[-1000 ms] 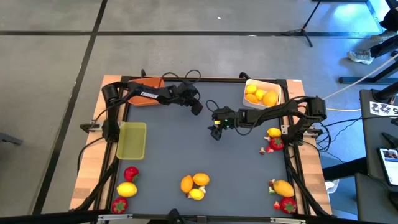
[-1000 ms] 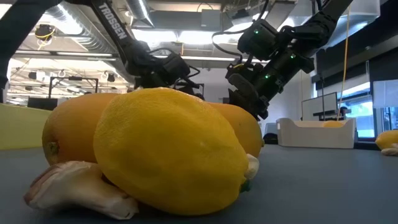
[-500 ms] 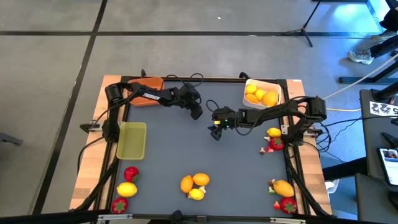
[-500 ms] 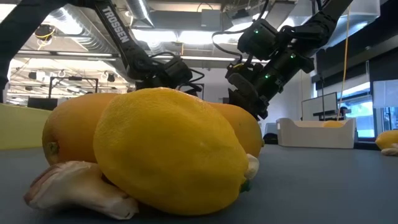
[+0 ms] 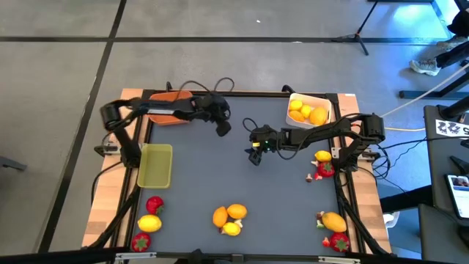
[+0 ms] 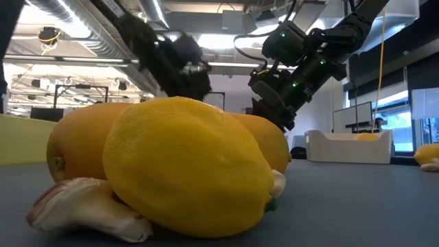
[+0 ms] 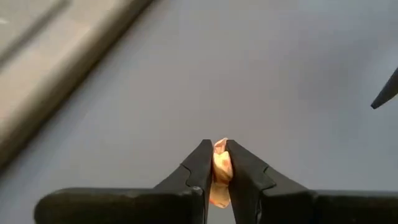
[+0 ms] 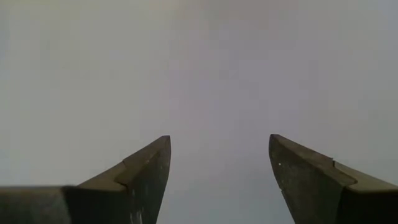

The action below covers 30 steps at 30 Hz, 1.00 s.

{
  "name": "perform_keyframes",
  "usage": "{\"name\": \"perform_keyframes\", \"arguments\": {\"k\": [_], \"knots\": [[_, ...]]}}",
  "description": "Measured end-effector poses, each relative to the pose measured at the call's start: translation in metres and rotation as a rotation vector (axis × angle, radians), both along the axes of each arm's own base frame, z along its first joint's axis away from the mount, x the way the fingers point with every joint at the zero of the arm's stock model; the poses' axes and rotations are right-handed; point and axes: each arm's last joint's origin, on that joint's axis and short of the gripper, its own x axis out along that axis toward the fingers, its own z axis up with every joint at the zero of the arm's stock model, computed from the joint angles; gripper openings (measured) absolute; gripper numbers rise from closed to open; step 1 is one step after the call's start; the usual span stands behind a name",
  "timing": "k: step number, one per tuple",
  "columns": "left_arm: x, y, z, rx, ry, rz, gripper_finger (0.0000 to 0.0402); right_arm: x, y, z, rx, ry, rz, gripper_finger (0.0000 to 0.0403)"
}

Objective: Sort produce into baskets
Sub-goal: Put the red mushroom into the orange bin

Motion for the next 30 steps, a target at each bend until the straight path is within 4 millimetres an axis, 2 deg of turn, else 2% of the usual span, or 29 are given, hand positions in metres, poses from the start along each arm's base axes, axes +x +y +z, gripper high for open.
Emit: {"name": "perform_keyframes", "arguments": {"k": [6, 10, 14, 19, 25, 30], "knots": [[-0.043, -0.002, 0.053, 0.082, 0.019, 0.098, 0.0035, 0.0, 0.0, 0.001, -0.014, -0.001, 0.012, 0.0269], [-0.076, -0.002, 0.068, 0.108, 0.04, 0.173, 0.004, 0.0, 0.0, 0.001, -0.027, 0.003, 0.023, 0.0269], [-0.111, 0.0, 0.066, 0.094, 0.049, 0.277, 0.0042, 0.0, 0.0, 0.001, -0.052, 0.008, 0.047, 0.0269], [-0.141, -0.004, 0.048, 0.035, 0.054, 0.396, 0.0042, 0.0, 0.0, 0.001, -0.059, 0.01, 0.054, 0.0269], [-0.157, -0.007, 0.018, -0.026, 0.111, 0.458, 0.0042, 0.0, 0.0, 0.001, -0.062, 0.01, 0.056, 0.0269], [-0.16, -0.008, 0.008, -0.034, 0.125, 0.463, 0.0042, 0.0, 0.0, 0.001, -0.056, 0.01, 0.051, 0.0269]]}}
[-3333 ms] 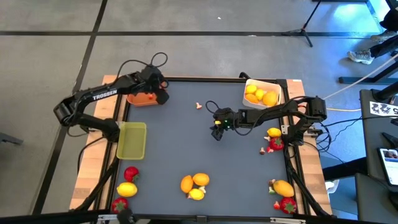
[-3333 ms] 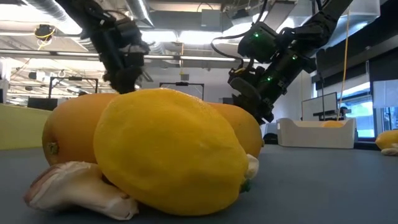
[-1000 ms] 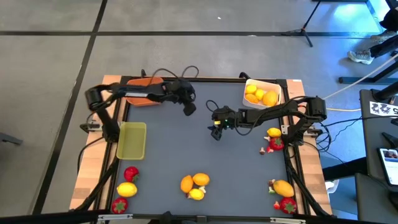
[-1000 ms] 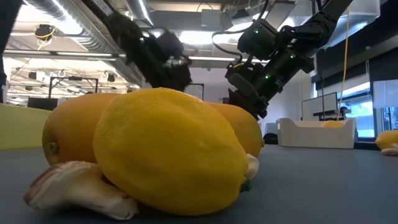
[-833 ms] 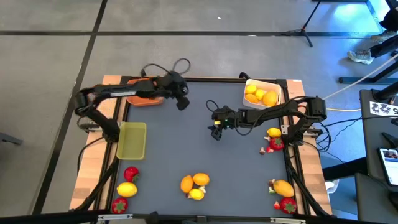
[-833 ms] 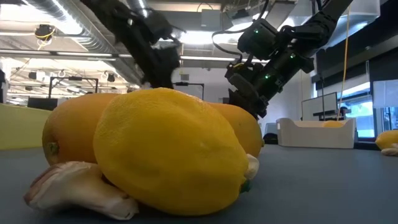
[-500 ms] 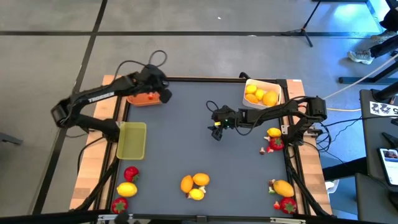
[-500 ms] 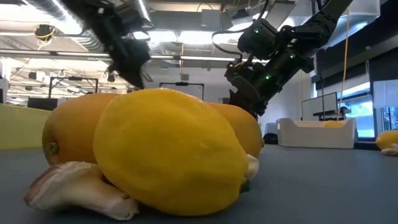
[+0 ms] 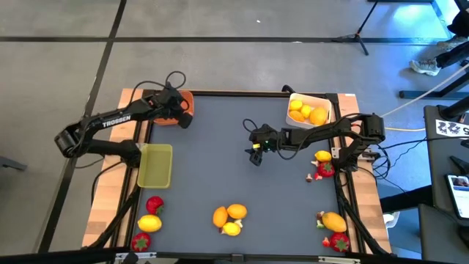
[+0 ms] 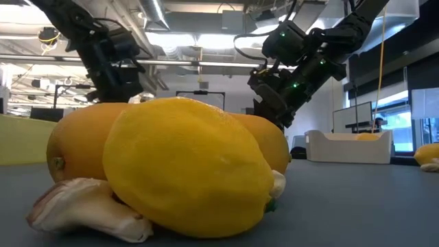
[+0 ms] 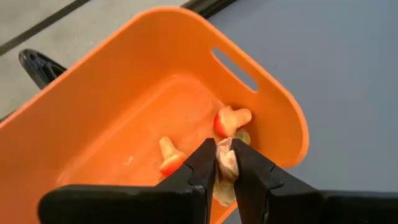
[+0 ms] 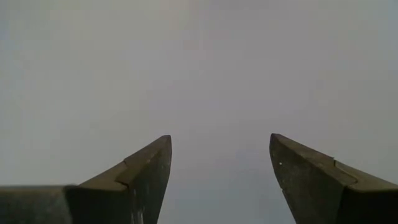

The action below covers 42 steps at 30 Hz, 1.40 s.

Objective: Sort produce into baskets
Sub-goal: Put the red mushroom into the orange bin, then put the lemon into the white bin

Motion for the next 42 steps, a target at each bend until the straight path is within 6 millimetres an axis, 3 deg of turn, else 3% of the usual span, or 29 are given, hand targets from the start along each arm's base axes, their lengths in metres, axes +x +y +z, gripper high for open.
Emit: {"name": "perform_keyframes", "arguments": {"k": [11, 20, 25, 35, 42], "knots": [[0.002, 0.002, 0.002, 0.023, -0.02, -0.004, 0.0048, 0.0, 0.0, 0.0, 0.001, -0.001, -0.001, 0.0269], [0.001, 0.001, 0.001, 0.014, -0.01, -0.009, 0.0143, 0.0, 0.0, 0.0, 0.002, 0.0, -0.002, 0.0269], [0.007, -0.001, 0.012, 0.012, -0.04, -0.047, 0.0169, 0.0, 0.001, 0.0, 0.002, 0.0, 0.007, 0.0269], [0.041, -0.049, 0.032, -0.024, -0.212, -0.381, 0.0173, -0.003, 0.007, 0.017, 0.081, -0.059, 0.155, 0.0269], [0.064, -0.084, 0.032, -0.053, -0.267, -0.526, 0.0173, -0.003, 0.045, 0.02, 0.206, -0.07, 0.438, 0.0269]]}}
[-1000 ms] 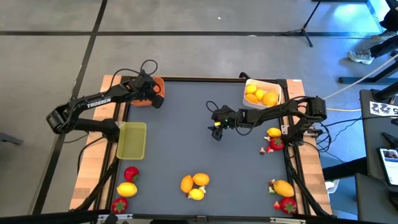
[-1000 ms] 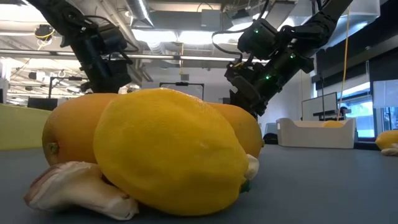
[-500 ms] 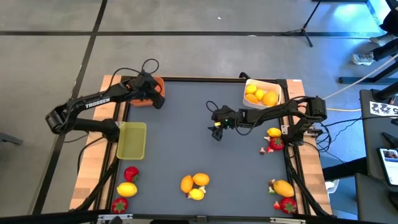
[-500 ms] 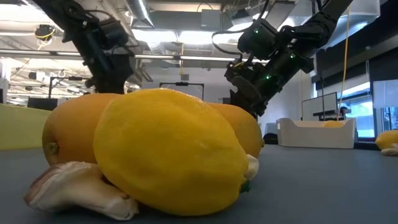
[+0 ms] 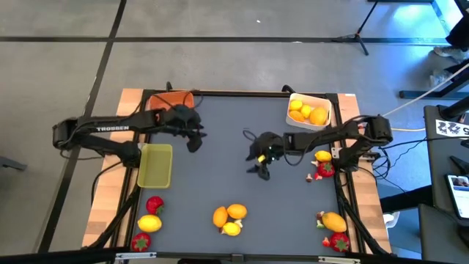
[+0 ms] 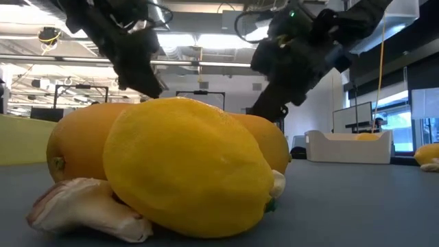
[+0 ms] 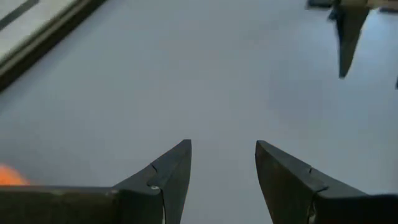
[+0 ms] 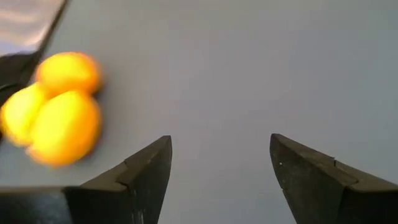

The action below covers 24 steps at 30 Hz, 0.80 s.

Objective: Sort produce into baskets
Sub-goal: Put the lemon into the white bin

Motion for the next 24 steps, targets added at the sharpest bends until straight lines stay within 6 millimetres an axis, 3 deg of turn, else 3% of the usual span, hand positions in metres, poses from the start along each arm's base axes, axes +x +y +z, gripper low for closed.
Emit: {"name": "perform_keyframes", "arguments": {"k": [13, 18, 24], "knots": [[0.036, -0.054, -0.016, -0.011, -0.036, -0.234, 0.0173, -0.009, 0.059, 0.0, 0.029, 0.056, 0.097, 0.0269], [0.044, -0.062, -0.028, -0.03, -0.012, -0.23, 0.0173, -0.025, 0.054, 0.003, -0.023, 0.201, -0.028, 0.0269], [0.049, -0.064, -0.04, -0.032, 0.038, -0.209, 0.0173, -0.068, 0.042, 0.022, -0.134, 0.428, -0.201, 0.0269]]}}
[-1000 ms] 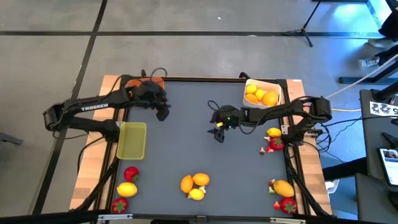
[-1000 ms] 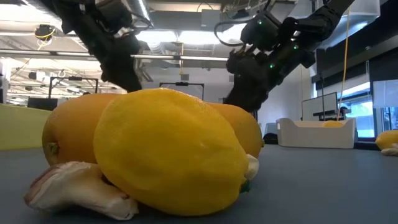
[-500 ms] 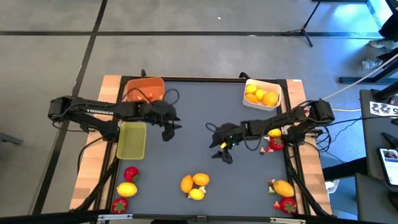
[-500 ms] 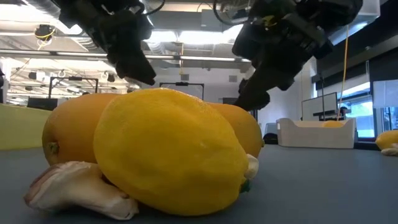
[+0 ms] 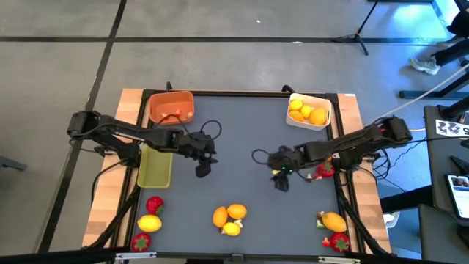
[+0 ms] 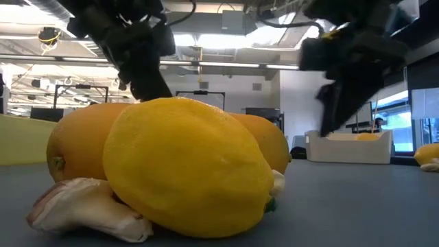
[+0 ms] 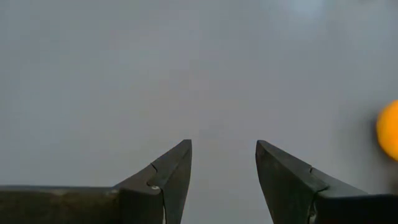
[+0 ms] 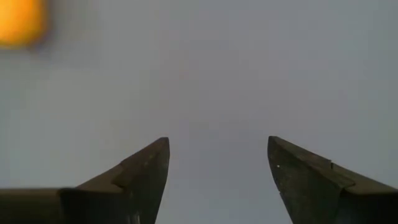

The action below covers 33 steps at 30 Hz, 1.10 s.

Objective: Sort produce into baskets
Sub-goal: Put the lemon into the white bin

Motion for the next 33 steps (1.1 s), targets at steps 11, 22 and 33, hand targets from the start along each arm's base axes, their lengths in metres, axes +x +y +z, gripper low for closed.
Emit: {"name": "perform_keyframes", "arguments": {"k": [11, 22, 33], "knots": [[0.006, 0.006, -0.009, 0.045, 0.013, -0.02, 0.0173, -0.064, -0.053, 0.021, -0.149, 0.364, -0.331, 0.0269], [0.006, 0.022, -0.008, 0.105, 0.014, -0.026, 0.0173, -0.081, -0.081, 0.006, -0.034, 0.737, -0.356, 0.0269], [0.006, 0.021, -0.008, 0.123, 0.016, -0.048, 0.0173, -0.071, -0.082, -0.019, -0.022, 0.946, -0.281, 0.0269]]}}
